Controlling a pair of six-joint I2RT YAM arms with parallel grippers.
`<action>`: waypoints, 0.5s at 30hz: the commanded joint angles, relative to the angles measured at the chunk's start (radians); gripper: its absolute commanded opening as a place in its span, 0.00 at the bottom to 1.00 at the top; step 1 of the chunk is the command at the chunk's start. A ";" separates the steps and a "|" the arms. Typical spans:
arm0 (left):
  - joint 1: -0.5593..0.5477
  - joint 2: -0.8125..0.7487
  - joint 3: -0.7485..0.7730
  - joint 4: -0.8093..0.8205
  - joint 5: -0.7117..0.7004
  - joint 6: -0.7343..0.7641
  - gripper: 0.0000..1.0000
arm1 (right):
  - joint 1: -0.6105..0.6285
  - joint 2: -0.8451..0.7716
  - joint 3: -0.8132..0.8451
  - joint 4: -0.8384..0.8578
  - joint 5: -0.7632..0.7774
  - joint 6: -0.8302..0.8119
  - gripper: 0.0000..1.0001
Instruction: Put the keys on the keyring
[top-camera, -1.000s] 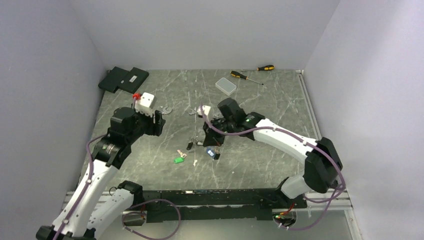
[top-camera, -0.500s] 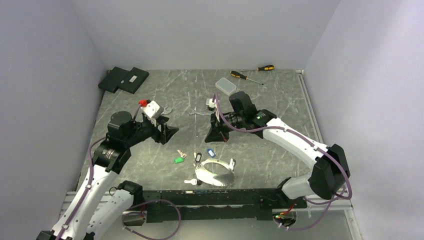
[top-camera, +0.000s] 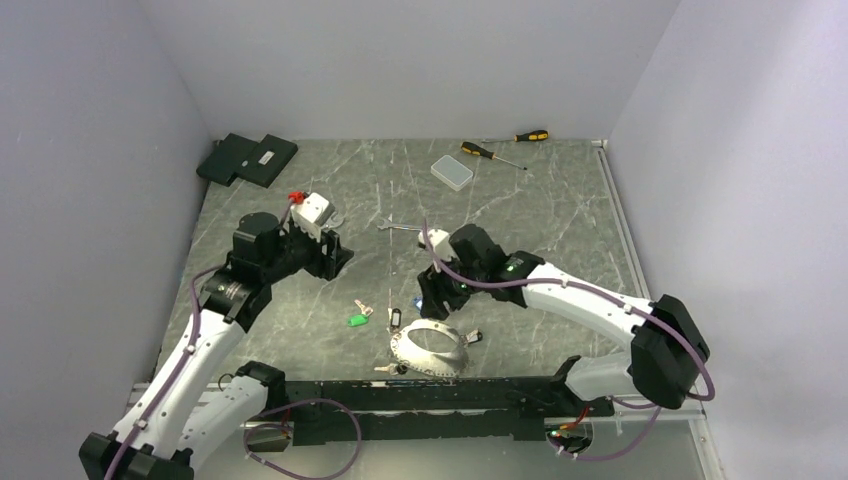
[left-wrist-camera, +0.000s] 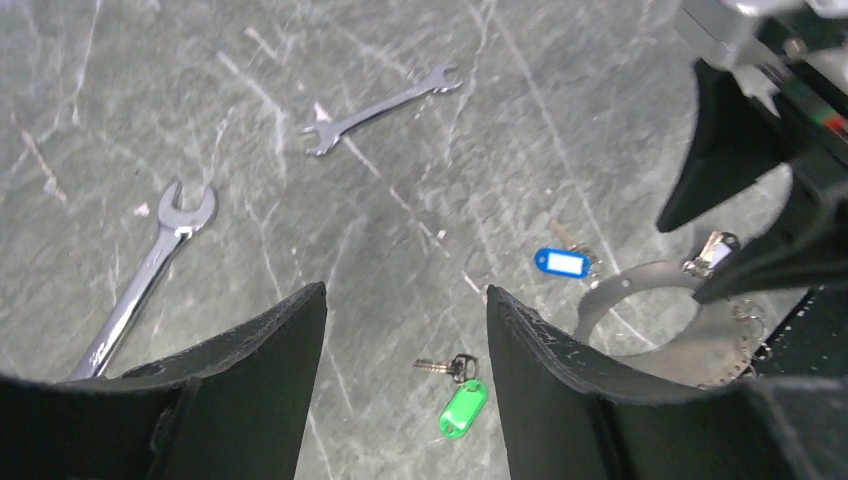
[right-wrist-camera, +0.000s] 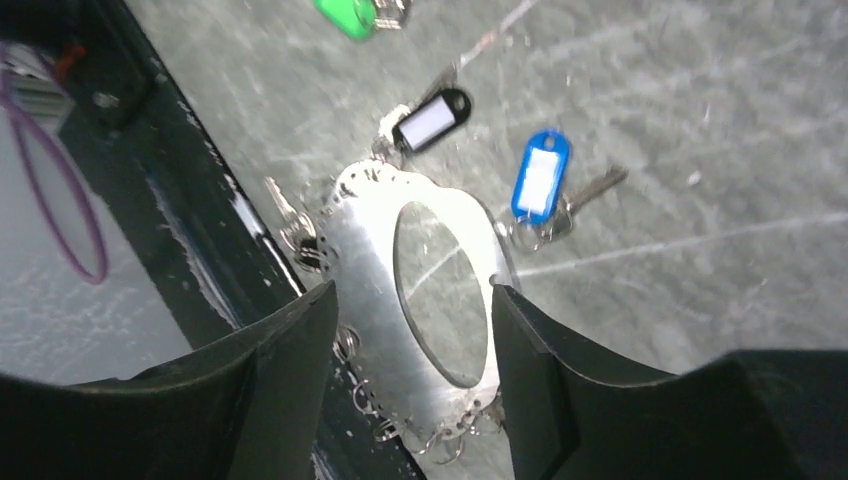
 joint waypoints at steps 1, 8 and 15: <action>-0.002 0.029 0.044 -0.021 -0.104 -0.005 0.64 | 0.082 0.021 -0.033 -0.076 0.228 0.102 0.64; -0.002 0.034 0.042 -0.027 -0.122 -0.007 0.64 | 0.103 0.099 -0.058 -0.105 0.389 0.186 0.68; -0.002 0.028 0.042 -0.031 -0.134 -0.002 0.64 | 0.120 0.218 -0.026 -0.101 0.381 0.158 0.59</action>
